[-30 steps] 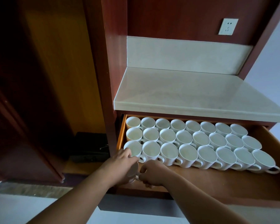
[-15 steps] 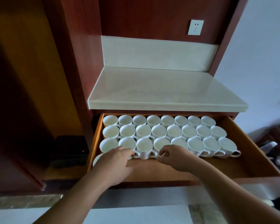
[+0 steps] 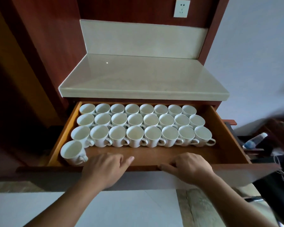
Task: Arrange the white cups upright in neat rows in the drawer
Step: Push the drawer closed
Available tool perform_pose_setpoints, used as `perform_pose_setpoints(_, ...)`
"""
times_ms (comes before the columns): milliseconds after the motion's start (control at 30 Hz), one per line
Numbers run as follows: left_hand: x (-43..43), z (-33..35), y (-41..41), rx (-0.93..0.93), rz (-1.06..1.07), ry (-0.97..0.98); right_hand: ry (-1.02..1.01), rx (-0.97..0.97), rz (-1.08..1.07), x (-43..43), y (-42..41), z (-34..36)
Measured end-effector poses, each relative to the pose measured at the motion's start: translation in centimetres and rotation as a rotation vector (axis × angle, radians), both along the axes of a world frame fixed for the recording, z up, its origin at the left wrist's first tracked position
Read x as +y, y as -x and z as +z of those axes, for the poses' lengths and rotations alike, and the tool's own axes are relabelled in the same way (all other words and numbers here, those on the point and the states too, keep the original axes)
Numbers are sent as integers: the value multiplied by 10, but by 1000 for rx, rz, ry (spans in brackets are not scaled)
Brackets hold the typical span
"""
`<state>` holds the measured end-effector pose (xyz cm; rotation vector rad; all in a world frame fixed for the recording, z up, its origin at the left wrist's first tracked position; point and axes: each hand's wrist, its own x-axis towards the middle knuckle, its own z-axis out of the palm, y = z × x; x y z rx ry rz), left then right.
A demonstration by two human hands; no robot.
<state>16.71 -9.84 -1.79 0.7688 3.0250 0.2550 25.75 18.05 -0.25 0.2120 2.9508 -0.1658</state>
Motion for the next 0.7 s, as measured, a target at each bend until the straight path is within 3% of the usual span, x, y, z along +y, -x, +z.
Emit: perform_pose_setpoints(700, 44, 17, 119, 44, -54, 142, -2, 91, 3, 42, 117, 3)
